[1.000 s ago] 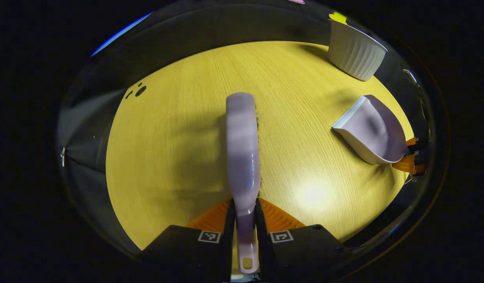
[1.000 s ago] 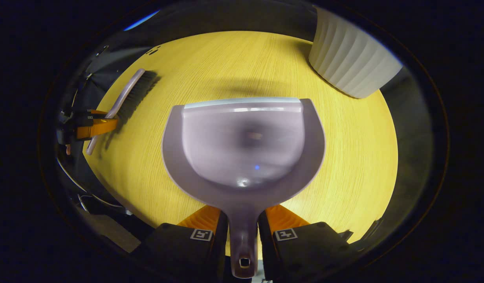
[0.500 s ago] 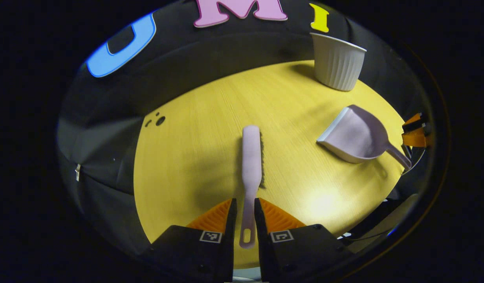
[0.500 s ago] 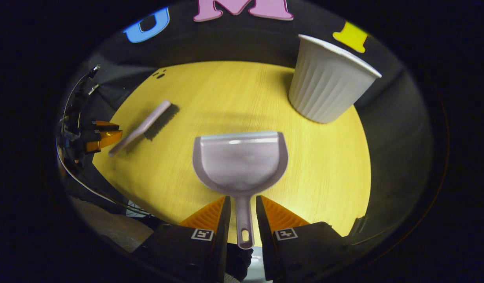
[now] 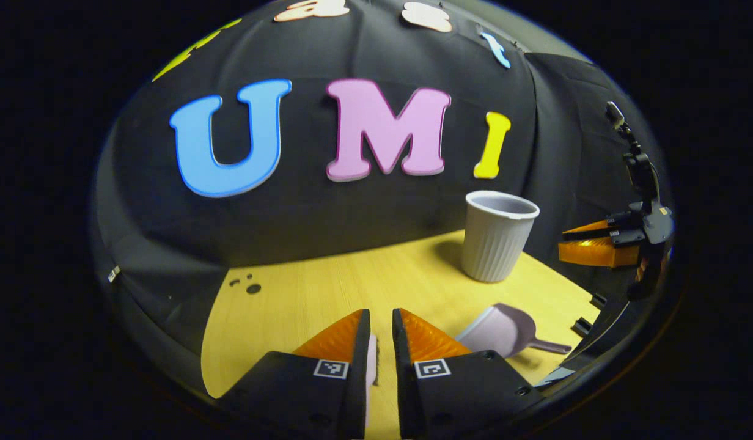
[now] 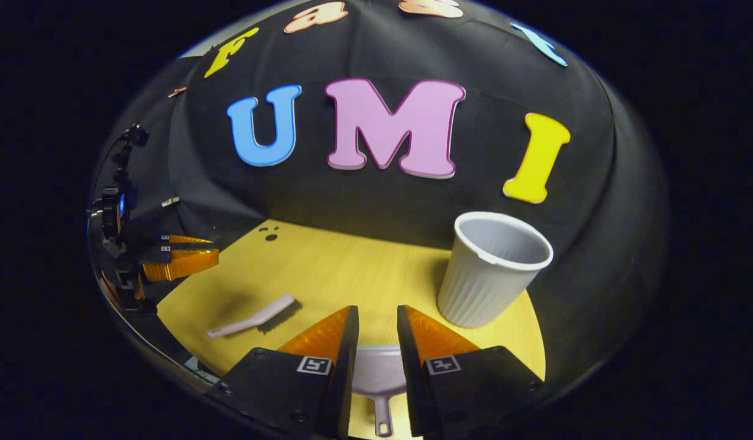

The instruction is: Pick up the small broom and dustpan from the desktop, sweep the trash into the dustpan with the broom, and then empty the trash into the garbage bin.

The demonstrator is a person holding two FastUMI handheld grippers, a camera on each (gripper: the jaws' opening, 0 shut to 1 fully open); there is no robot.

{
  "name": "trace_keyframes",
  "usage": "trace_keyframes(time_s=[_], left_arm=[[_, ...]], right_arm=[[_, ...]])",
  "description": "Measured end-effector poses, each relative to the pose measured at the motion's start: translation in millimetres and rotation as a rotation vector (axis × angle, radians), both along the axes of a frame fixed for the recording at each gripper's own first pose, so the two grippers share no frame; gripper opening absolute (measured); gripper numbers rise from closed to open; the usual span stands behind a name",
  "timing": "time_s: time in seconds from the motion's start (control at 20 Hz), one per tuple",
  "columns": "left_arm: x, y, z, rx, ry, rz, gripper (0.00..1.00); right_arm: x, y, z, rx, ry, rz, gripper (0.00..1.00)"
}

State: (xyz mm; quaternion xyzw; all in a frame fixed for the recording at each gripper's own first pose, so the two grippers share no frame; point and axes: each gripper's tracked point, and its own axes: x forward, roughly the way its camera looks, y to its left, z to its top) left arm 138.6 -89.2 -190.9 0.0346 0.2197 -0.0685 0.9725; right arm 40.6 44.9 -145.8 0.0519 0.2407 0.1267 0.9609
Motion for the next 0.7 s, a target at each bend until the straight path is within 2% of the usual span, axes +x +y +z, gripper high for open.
trace_keyframes(time_s=[0.15, 0.35, 0.4, 0.55, 0.7], left_arm=[[1.2, -6.0, 22.6, 0.013, -0.096, -0.013, 0.24], [-2.8, -10.5, 14.6, -0.002, -0.069, -0.007, 0.25], [-3.0, -12.6, 12.5, -0.001, -0.064, -0.007, 0.25], [-2.6, -11.8, 5.4, 0.02, -0.056, -0.013, 0.25], [-4.1, -14.2, 5.9, 0.018, -0.051, -0.016, 0.25]], right_arm=[[1.7, -5.1, 18.5, -0.001, -0.052, -0.015, 0.41], [2.3, -0.7, 13.4, -0.019, -0.051, 0.005, 0.4], [1.5, 0.1, 14.7, -0.015, -0.051, 0.009, 0.37], [2.8, -5.3, 16.7, -0.011, -0.058, -0.006, 0.39], [0.4, -9.0, 15.1, -0.02, -0.052, -0.012, 0.36]])
